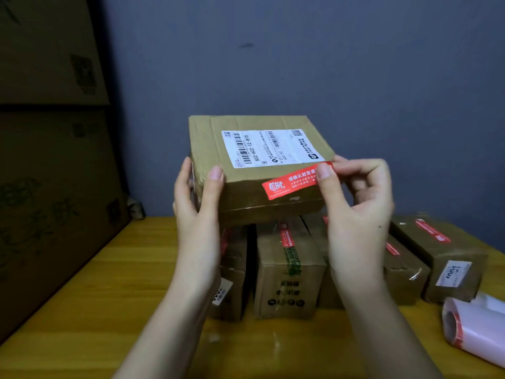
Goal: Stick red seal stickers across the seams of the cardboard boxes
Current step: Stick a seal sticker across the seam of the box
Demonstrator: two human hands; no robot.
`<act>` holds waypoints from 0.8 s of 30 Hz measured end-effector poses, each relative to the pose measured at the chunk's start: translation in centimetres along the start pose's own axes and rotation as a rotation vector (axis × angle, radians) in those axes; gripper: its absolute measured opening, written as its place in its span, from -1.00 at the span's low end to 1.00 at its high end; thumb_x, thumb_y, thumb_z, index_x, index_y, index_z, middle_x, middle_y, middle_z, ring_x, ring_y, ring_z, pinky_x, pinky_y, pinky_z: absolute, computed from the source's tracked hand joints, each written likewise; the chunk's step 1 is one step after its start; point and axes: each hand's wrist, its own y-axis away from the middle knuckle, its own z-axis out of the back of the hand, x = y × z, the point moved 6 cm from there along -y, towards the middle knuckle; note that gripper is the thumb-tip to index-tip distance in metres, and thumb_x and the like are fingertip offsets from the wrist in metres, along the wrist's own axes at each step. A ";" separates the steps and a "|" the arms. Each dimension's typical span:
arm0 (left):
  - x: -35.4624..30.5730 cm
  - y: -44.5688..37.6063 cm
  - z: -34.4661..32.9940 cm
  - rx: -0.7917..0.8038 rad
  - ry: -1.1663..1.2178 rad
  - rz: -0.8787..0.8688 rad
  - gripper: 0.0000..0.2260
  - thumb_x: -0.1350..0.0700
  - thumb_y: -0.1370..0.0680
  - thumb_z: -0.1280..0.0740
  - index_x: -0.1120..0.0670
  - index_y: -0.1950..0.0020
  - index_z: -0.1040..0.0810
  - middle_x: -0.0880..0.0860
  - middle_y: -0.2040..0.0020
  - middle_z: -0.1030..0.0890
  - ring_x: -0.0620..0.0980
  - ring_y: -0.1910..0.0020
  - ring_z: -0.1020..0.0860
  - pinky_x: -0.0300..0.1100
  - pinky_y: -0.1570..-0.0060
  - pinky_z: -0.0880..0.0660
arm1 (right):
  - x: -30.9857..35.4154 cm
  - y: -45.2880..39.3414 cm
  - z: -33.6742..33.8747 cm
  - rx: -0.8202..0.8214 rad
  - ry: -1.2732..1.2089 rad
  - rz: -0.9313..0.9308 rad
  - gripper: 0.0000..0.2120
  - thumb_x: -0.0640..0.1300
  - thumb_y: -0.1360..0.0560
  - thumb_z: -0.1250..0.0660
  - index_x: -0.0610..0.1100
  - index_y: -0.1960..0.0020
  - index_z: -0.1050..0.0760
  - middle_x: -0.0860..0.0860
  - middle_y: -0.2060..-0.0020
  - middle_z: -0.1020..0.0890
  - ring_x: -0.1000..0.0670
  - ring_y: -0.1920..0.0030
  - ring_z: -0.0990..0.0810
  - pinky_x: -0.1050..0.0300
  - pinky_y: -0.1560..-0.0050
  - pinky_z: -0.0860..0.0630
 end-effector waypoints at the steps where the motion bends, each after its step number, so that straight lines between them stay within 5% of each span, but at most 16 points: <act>1: -0.1 0.2 -0.2 0.023 0.039 0.020 -0.32 -0.37 -0.30 -0.38 -0.30 -0.38 -0.32 -0.11 -0.38 -0.43 -0.05 -0.33 -0.46 0.11 -0.31 -0.39 | 0.1 0.1 0.0 0.008 -0.015 0.003 -0.86 -0.17 -0.49 -0.37 -0.05 0.11 -0.41 0.00 -0.08 -0.60 0.17 -0.14 -0.58 0.40 0.14 -0.49; 4: -0.7 1.2 -0.8 0.071 0.149 0.106 -0.36 -0.29 -0.35 -0.40 -0.23 -0.40 -0.32 -0.13 -0.32 -0.50 -0.11 -0.23 -0.54 0.08 -0.25 -0.45 | 1.0 0.1 0.5 0.037 -0.011 0.061 -0.86 -0.10 -0.45 -0.40 0.01 0.12 -0.43 0.04 -0.19 -0.56 0.17 -0.25 -0.52 0.28 -0.04 -0.52; 9: -1.9 2.7 -0.7 0.153 0.103 0.248 -0.61 -0.28 -0.49 -0.21 -0.25 -0.30 -0.43 -0.19 -0.12 -0.63 -0.19 -0.05 -0.62 -0.13 0.22 -0.54 | 2.7 0.0 1.9 0.066 0.013 0.138 -0.80 -0.15 -0.46 -0.40 0.13 0.16 -0.47 0.10 -0.19 -0.57 0.12 -0.34 -0.46 0.24 -0.19 -0.47; 12: -3.0 3.3 -1.3 0.252 -0.039 0.259 -0.62 -0.28 -0.54 -0.11 -0.22 -0.32 -0.39 -0.17 -0.15 -0.58 -0.14 -0.11 -0.59 -0.08 0.14 -0.56 | 3.4 0.0 2.5 0.073 0.028 0.107 -0.78 -0.12 -0.45 -0.41 0.20 0.21 -0.49 0.24 -0.08 -0.61 0.12 -0.34 -0.46 0.12 -0.24 -0.47; 14: -3.8 3.4 -1.1 0.254 -0.201 0.185 -0.57 -0.30 -0.49 -0.21 -0.15 -0.30 -0.34 -0.19 -0.14 -0.50 -0.09 -0.25 -0.47 -0.01 -0.19 -0.46 | 4.0 0.0 3.3 0.045 0.019 0.066 -0.80 -0.13 -0.45 -0.43 0.13 0.20 -0.48 0.19 -0.08 -0.63 0.17 -0.31 -0.47 0.14 -0.20 -0.48; 16: -4.3 3.9 -1.0 0.331 -0.482 0.085 -0.20 -0.46 -0.32 -0.17 -0.12 -0.47 -0.19 -0.20 -0.38 -0.35 -0.08 -0.46 -0.24 -0.03 -0.45 -0.17 | 4.7 0.0 4.1 0.019 -0.015 0.025 -0.83 -0.15 -0.45 -0.44 0.03 0.17 -0.45 0.01 -0.09 -0.64 0.21 -0.27 -0.50 0.22 -0.16 -0.47; 18: -4.4 5.2 -0.9 0.413 -0.611 0.039 -0.01 -0.53 -0.21 -0.12 -0.20 -0.54 0.13 -0.21 -0.54 -0.06 -0.16 -0.52 -0.04 -0.04 -0.51 -0.01 | 5.6 0.0 4.7 0.019 -0.047 -0.014 -0.84 -0.15 -0.43 -0.43 -0.01 0.19 -0.45 0.01 0.04 -0.66 0.20 -0.19 -0.56 0.25 -0.13 -0.47; 20: -4.8 6.5 -1.1 0.477 -0.551 -0.021 -0.05 -0.48 -0.23 -0.15 -0.26 -0.52 0.19 -0.28 -0.53 0.03 -0.25 -0.51 0.01 -0.11 -0.50 0.01 | 6.2 0.2 5.5 0.019 -0.063 -0.076 -0.84 -0.18 -0.44 -0.43 -0.03 0.19 -0.45 0.07 0.24 -0.63 0.17 0.08 -0.61 0.30 0.05 -0.47; 24: -5.9 7.8 -1.7 0.465 -0.348 -0.124 -0.52 -0.18 -0.36 -0.27 -0.37 -0.27 -0.30 -0.28 -0.33 -0.35 -0.35 -0.32 -0.33 -0.36 -0.23 -0.33 | 6.5 0.9 6.9 0.064 -0.014 -0.226 -0.85 -0.21 -0.48 -0.40 -0.06 0.19 -0.45 0.12 0.45 -0.56 0.15 0.34 -0.53 0.34 0.25 -0.44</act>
